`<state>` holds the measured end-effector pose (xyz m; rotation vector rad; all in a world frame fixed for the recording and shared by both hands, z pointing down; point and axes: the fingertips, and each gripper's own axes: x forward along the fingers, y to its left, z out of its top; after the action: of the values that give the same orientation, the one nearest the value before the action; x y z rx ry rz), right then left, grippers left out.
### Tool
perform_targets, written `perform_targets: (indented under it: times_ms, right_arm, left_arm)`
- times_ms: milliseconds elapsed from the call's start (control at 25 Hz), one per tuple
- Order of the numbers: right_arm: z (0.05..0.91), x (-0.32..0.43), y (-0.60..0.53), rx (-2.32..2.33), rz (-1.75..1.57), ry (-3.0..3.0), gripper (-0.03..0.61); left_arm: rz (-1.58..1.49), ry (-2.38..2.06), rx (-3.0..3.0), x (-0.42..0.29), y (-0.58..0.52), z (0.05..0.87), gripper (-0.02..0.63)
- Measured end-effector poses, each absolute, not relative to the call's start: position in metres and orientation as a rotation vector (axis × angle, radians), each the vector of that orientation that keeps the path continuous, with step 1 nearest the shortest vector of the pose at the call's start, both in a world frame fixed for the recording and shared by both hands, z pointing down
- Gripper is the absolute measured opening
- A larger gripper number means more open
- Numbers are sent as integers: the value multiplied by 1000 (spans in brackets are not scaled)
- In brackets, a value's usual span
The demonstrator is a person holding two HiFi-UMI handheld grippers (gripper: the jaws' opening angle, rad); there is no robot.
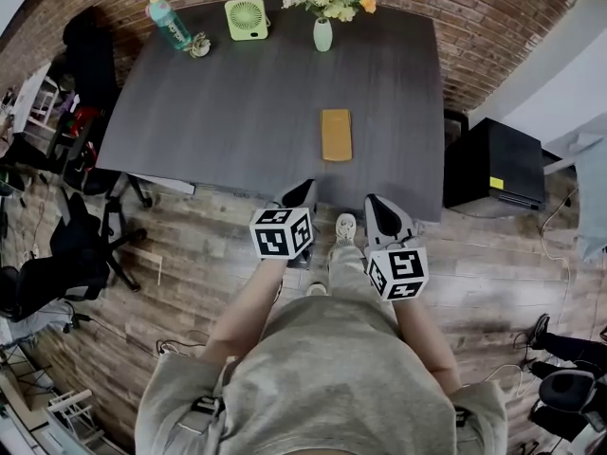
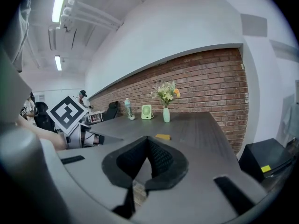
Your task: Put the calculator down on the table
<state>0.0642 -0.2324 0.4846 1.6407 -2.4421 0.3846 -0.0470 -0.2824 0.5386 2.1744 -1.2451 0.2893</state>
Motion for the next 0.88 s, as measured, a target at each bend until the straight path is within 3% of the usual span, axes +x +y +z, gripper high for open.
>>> perform_targets:
  times_ms: [880]
  right_arm:
    - [459,17,-88,1609,261,-2507,2]
  left_arm:
    - [206,-1276,2282,-96,-118,496,23]
